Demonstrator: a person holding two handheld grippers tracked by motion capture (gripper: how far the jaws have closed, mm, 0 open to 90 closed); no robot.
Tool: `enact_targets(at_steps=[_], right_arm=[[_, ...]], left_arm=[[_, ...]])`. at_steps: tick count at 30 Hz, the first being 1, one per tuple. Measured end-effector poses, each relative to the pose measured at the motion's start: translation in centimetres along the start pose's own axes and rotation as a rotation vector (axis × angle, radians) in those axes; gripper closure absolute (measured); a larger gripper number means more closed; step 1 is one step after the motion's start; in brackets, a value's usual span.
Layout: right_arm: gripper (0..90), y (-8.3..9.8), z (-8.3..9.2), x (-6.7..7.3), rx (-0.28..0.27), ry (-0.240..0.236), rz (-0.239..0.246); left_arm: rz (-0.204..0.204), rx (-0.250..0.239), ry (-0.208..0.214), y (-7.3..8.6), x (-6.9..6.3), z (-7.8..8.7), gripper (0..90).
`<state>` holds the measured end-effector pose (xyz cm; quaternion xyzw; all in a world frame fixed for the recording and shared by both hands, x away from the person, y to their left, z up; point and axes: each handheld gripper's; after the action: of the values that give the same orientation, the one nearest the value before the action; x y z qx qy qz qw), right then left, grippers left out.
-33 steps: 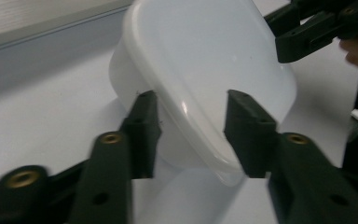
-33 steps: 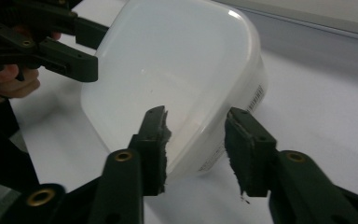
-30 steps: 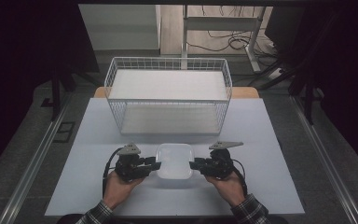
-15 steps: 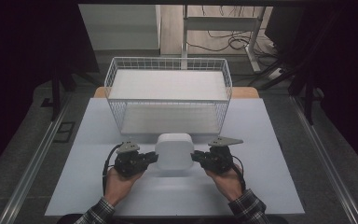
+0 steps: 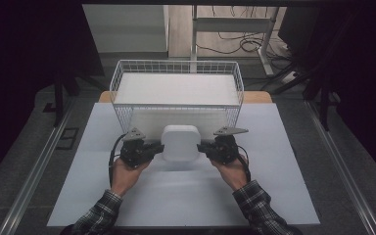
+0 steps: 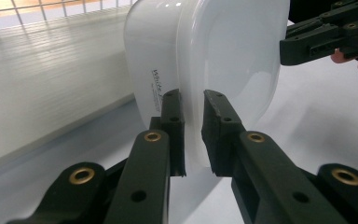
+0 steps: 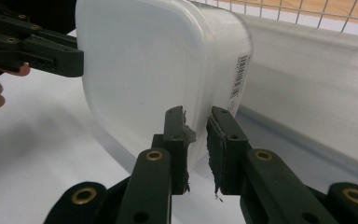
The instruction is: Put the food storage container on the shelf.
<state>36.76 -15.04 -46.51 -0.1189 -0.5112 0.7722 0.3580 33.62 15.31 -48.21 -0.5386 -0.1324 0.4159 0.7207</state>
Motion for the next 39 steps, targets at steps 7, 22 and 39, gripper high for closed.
enact_targets(at_steps=[7, 22, 39], right_arm=[[76.5, -0.4, -1.6, -1.2, 0.020, 0.031, -0.001], [74.7, -0.7, -2.8, -2.7, 0.029, 0.060, 0.010], [69.1, -2.5, -4.2, -3.9, -0.038, 0.148, 0.019]], left_arm=[[0.031, 0.003, -0.010, 0.1, 1.2, -1.7, 79.3], [0.056, -0.012, -0.020, 0.1, 2.4, -3.8, 77.4], [-0.022, -0.068, -0.144, -2.1, 3.2, -5.2, 64.4]])
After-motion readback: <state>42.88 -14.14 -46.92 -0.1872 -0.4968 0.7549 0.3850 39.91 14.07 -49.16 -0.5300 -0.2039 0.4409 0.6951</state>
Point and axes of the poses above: each handheld gripper's, and its own axes: z roughly backward along the jaws, y roughly out of its underside, x roughly to its left, and after that the axes turned 8 degrees about -x, right-handed
